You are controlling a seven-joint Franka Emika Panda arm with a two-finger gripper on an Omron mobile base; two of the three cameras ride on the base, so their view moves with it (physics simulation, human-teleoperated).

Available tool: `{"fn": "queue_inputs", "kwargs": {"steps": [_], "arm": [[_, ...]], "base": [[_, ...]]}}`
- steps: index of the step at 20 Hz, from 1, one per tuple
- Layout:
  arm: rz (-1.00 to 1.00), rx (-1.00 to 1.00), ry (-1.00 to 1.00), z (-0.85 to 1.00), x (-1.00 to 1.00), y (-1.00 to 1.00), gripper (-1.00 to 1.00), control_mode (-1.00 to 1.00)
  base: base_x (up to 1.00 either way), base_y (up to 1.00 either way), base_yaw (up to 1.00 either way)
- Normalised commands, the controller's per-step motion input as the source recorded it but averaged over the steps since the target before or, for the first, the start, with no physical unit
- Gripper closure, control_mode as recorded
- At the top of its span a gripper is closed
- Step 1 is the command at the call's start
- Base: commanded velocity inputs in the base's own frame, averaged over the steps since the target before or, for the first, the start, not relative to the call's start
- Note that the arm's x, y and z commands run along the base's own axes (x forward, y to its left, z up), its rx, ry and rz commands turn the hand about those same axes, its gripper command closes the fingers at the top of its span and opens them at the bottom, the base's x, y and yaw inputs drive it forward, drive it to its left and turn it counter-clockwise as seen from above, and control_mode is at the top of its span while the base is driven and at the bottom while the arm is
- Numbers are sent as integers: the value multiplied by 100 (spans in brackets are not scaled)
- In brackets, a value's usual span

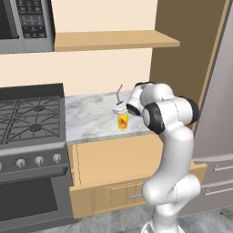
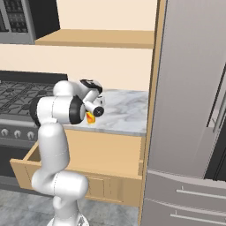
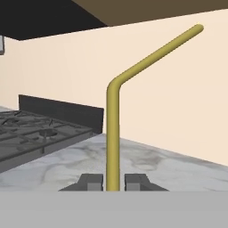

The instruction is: Pick up the straw from the left drawer and put it inside the smoothie cup.

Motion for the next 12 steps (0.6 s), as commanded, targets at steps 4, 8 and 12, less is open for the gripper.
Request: {"fn": "queue_inputs", "kwargs": {"steps": [4,8,12], "arm": [[0,0,0,-28,4,0,100,-100],[0,0,0,-22,2,0,100,-100],[0,0,0,-21,0,0,100,-100]], "base": [[0,0,0],[0,0,0],[0,0,0]]}}
